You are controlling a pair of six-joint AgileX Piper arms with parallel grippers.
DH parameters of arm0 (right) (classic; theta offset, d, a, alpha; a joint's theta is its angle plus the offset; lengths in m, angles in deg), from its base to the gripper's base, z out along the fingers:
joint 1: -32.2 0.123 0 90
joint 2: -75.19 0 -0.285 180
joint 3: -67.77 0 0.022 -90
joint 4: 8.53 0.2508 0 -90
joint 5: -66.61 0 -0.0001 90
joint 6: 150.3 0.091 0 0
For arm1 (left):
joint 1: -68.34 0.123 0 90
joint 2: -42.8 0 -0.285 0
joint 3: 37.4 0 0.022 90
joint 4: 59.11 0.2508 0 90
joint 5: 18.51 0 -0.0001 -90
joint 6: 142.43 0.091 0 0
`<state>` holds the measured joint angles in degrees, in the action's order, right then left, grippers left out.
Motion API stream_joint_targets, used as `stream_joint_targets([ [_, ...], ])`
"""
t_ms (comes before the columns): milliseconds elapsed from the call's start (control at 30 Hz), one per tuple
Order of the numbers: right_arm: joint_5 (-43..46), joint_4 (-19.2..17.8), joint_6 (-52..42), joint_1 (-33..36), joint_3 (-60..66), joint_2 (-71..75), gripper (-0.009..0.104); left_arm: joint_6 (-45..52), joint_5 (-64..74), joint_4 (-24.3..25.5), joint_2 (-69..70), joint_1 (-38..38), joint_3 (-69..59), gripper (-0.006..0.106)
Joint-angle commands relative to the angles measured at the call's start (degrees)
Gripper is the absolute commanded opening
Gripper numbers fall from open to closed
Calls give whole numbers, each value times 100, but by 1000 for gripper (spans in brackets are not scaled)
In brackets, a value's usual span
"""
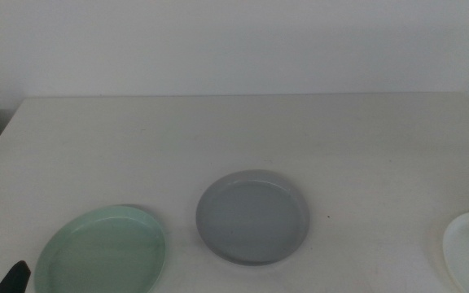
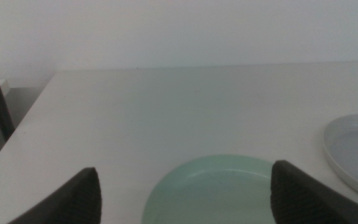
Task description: Stack the three bowls on top of each other.
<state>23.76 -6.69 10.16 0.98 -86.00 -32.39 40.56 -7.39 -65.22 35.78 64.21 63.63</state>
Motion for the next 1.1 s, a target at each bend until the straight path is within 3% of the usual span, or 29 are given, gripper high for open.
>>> stream_joint_targets([
  [0,22,17,-118,-38,-106,214,-1,-34,-436,-65,78,10,27,105],
  [133,-75,223,-118,-38,-124,489,-1,-34,-436,-65,78,10,27,105],
  [433,-918,1471,-204,311,-1100,1282,-1,-34,-436,-65,78,10,27,105],
  [800,-1536,1396,1301,2043,-3006,1147,-1,-34,-436,-65,78,10,27,105],
  [1067,-1903,1396,1899,3223,-3985,504,-1,-34,-436,-65,78,10,27,105],
])
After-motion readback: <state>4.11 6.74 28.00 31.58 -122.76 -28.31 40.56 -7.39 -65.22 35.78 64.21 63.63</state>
